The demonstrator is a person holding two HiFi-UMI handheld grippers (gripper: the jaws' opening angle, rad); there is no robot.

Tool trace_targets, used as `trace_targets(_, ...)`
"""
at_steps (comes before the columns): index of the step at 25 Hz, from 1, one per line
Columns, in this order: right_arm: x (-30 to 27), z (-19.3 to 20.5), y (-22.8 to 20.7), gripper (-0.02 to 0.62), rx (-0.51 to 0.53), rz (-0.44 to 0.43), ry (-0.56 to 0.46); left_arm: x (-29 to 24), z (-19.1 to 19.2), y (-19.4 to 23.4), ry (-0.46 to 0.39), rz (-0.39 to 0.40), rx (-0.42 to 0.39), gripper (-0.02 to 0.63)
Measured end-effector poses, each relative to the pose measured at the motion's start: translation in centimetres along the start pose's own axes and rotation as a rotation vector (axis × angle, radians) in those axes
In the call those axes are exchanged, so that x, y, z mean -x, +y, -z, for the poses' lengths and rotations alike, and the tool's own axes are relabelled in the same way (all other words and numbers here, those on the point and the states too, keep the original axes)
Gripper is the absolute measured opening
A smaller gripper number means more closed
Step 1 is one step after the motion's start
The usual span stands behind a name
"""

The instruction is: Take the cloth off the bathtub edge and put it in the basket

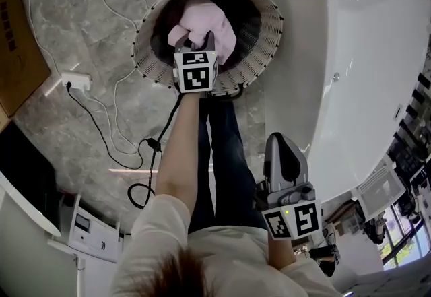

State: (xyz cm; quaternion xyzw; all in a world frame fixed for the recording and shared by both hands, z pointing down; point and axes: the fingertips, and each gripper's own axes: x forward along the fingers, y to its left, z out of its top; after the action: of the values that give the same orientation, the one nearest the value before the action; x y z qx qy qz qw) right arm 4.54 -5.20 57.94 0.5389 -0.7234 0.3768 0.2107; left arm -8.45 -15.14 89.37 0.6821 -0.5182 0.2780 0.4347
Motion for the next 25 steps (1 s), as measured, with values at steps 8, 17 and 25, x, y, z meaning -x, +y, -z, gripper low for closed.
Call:
trace_targets(8, 0.4, -0.2, -0.4, -0.001, 0.005, 0.015, 0.002, -2.4, 0.3, 0.9, 0.053, -0.011, -0.003, 0.163)
trace_targets(17, 0.2, 1.0, -1.2, -0.001, -0.019, 0.031, 0.023, -4.1, 0.8, 1.7, 0.082, -0.020, -0.004, 0.163)
trace_targets(25, 0.3, 1.0, -1.6, -0.002, -0.032, 0.033, 0.018, -4.3, 1.5, 1.3, 0.125, 0.000, 0.024, 0.196)
